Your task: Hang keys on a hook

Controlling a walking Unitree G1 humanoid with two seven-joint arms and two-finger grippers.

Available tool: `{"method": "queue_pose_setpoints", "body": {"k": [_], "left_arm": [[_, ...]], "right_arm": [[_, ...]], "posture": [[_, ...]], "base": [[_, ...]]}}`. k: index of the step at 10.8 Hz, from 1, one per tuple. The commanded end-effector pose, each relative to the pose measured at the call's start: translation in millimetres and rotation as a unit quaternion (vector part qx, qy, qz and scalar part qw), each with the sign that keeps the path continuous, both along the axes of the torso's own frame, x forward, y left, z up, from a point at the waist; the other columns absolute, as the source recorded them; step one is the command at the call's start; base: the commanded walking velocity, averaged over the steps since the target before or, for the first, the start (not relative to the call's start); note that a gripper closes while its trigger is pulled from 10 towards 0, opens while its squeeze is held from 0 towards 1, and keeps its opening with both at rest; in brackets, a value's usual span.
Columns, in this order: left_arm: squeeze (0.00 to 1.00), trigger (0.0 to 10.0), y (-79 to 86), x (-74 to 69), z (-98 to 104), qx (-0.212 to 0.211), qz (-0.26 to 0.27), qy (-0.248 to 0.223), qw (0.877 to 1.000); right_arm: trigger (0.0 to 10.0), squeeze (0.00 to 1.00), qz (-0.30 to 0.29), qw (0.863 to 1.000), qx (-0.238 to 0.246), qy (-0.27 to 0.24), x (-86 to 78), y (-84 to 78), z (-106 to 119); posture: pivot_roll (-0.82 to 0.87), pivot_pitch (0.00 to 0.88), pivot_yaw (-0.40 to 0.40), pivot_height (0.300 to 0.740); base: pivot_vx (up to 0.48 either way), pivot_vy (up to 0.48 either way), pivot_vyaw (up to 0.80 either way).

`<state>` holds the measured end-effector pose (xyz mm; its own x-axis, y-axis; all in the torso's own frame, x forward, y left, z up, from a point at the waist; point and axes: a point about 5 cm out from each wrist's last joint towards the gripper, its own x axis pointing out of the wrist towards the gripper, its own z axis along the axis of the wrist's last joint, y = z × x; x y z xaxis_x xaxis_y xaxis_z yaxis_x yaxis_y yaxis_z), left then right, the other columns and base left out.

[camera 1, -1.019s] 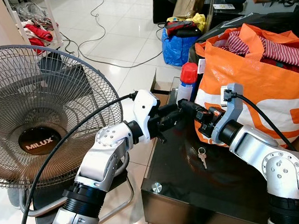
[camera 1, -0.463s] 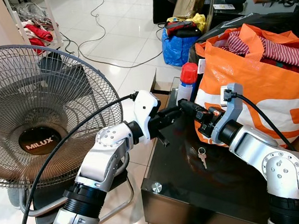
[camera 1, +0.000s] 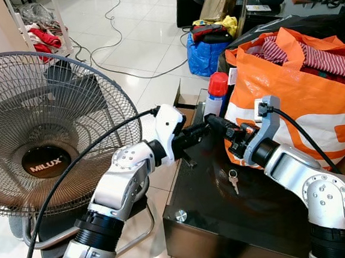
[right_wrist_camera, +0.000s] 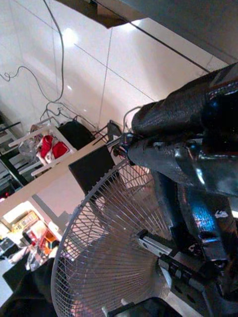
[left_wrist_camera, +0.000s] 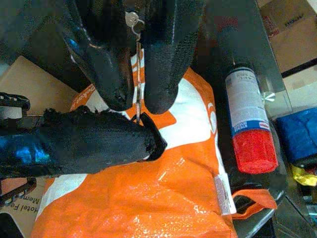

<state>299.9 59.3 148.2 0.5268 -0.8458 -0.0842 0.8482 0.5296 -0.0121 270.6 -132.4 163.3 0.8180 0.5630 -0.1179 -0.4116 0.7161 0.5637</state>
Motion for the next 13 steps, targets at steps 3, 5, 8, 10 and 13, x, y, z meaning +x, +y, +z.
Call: {"method": "queue_pose_setpoints", "body": {"k": [3,5,8,10,13], "left_arm": [[1.0,10.0,-1.2,-3.0,-7.3,0.025,-0.004,-0.012,1.0],[0.0,10.0,-0.9,-2.6,-12.5,0.05,-0.004,-0.025,0.998],[0.0,10.0,-3.0,-2.2,-10.8,0.042,-0.01,-0.033,0.999],[0.0,4.1,-3.3,-1.6,-11.2,0.042,-0.012,-0.035,0.998],[0.0,0.0,-2.9,0.3,-12.1,0.04,-0.009,-0.034,0.999]], "right_arm": [[0.0,0.0,0.003,1.0,-0.003,-0.008,1.1,0.2,6.3],[0.0,0.0,0.003,1.0,-0.003,-0.008,1.3,0.0,6.8],[0.0,0.0,0.002,1.0,-0.004,-0.009,1.4,-0.6,7.1],[0.0,0.0,0.002,1.0,-0.005,-0.009,1.5,-0.6,7.1],[0.0,0.0,0.003,1.0,-0.005,-0.009,1.5,-0.7,7.2]], "posture": [[-0.03,0.0,-0.031,0.74],[-0.03,0.0,-0.031,0.74],[-0.04,0.0,-0.03,0.74],[-0.04,0.0,-0.03,0.74],[-0.04,0.0,-0.03,0.74]], "base": [[0.0,0.0,0.0],[0.0,0.0,0.0],[0.0,0.0,0.0],[0.0,0.0,0.0],[0.0,0.0,0.0]]}}
